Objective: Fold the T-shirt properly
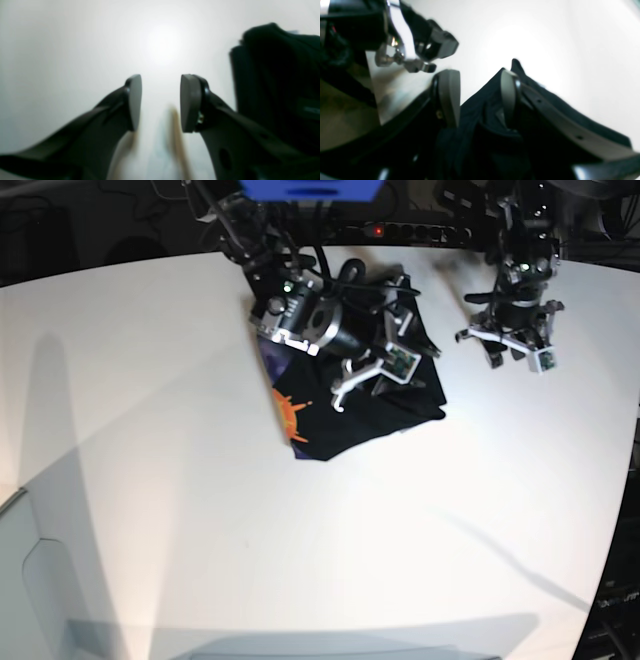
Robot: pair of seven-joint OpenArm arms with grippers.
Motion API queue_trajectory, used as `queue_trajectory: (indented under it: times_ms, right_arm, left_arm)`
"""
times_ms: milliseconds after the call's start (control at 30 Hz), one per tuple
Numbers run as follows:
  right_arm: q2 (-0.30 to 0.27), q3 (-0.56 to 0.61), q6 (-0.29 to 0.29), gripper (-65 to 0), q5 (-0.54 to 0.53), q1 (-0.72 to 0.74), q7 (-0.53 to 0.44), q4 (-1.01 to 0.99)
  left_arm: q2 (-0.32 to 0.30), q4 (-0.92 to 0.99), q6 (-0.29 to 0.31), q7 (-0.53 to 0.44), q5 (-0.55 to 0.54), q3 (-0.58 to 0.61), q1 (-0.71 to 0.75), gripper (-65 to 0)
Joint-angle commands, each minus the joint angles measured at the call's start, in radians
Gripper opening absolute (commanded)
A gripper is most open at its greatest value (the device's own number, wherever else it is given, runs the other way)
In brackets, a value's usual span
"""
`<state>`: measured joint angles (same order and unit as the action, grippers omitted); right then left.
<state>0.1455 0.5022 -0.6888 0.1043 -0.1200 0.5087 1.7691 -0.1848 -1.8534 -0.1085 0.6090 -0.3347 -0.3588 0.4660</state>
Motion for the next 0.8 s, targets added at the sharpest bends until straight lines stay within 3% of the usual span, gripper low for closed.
queue_trajectory:
  times_ms: [0, 133, 267, 433, 600, 767]
  right_arm:
    - [0.006, -0.024, -0.009, -37.5, -0.016, 0.01, -0.026, 0.033]
    - [0.001, -0.107, -0.009, -37.5, -0.016, 0.003, -0.026, 0.079]
    - [-0.043, -0.182, -0.009, -37.5, -0.021, 0.0, -0.022, 0.11]
    - [-0.109, -0.17, -0.009, -35.9, -0.021, -0.048, -0.025, 0.124]
    - [-0.113, -0.141, -0.009, -27.3, -0.021, -0.065, -0.026, 0.101]
    - [-0.09, -0.139, -0.009, -26.5, -0.022, -0.036, -0.026, 0.036]
  left_arm:
    - [-0.009, -0.025, 0.0, -0.019, 0.001, -0.019, 0.014, -40.2]
    - [-0.009, -0.027, 0.002, -0.022, -0.001, -0.069, 0.043, -40.2]
    - [-0.014, -0.025, 0.002, -0.027, -0.001, -0.075, 0.06, -40.2]
    - [-0.015, -0.027, 0.002, -0.027, -0.001, -0.098, 0.055, -40.2]
    - [-0.012, -0.027, 0.002, -0.024, -0.001, -0.131, 0.05, -40.2]
    - [-0.018, -0.027, 0.002, -0.027, -0.001, -0.136, 0.05, -40.2]
